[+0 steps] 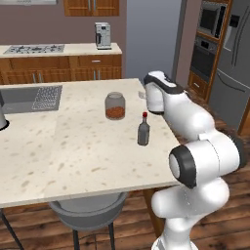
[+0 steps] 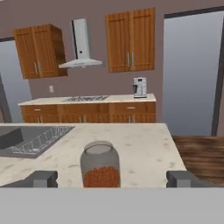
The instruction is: Open the cabinet directly in front. Then move the liquor and the cup to the dining counter with the jar on it.
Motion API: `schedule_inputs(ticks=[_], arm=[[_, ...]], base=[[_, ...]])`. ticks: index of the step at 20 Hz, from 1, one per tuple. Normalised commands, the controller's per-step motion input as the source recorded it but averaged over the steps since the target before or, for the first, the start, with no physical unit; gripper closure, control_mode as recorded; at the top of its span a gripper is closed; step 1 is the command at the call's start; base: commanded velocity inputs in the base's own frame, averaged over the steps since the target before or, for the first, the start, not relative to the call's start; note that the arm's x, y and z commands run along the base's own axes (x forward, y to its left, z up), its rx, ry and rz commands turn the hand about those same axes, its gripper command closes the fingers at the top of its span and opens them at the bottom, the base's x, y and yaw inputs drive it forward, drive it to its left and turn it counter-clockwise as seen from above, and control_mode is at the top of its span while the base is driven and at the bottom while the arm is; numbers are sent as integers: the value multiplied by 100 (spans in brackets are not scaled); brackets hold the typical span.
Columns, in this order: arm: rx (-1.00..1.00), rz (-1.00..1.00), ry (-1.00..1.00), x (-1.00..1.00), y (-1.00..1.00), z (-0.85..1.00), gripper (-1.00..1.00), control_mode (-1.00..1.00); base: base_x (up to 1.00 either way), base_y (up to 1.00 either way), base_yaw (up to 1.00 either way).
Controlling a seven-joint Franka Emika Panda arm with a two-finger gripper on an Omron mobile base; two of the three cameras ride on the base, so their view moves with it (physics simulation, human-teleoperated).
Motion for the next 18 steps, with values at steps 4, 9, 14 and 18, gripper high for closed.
schedule_inputs(ticks=[4, 9, 14, 18], arm=[[4, 0, 34, -100, -61, 100, -100, -100], [5, 0, 32, -100, -60, 100, -100, -100], [3, 0, 7, -36, -19, 40, -100, -100], [0, 0, 0, -37, 0, 0, -100, -100]], base=[[0, 0, 0], [0, 0, 0], [0, 0, 0], [0, 0, 0]])
